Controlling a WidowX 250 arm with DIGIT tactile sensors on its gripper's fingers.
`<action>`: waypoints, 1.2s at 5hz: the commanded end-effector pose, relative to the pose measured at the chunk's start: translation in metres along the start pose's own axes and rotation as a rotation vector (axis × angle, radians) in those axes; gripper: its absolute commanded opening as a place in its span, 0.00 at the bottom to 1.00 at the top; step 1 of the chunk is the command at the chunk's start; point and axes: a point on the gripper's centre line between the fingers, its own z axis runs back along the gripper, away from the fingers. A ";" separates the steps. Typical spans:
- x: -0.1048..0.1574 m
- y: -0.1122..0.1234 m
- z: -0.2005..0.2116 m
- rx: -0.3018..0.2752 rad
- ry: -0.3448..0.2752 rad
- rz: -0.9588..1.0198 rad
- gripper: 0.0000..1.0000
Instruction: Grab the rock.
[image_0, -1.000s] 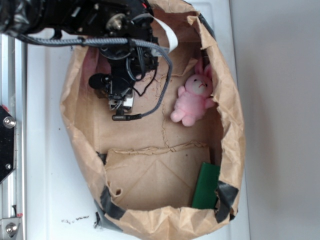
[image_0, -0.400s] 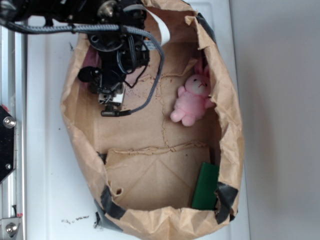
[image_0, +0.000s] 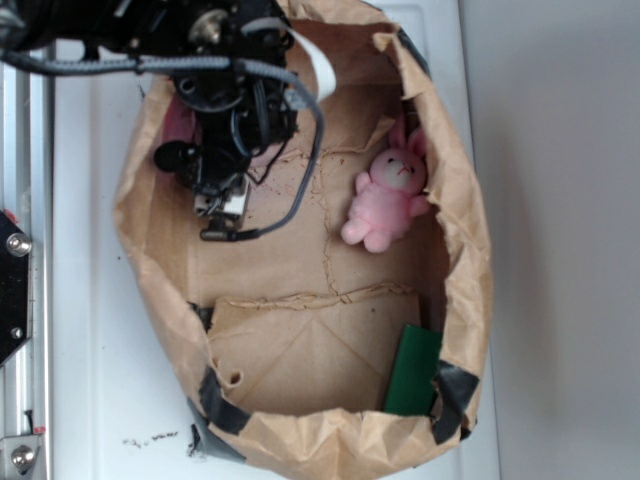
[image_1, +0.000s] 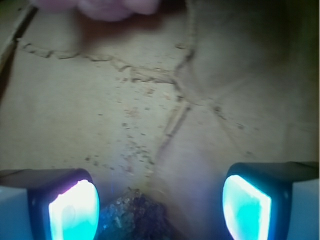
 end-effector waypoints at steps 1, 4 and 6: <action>0.001 -0.007 0.014 -0.019 -0.014 0.008 1.00; 0.011 -0.016 0.013 -0.012 -0.017 0.015 1.00; 0.008 -0.028 -0.009 0.024 -0.055 0.010 1.00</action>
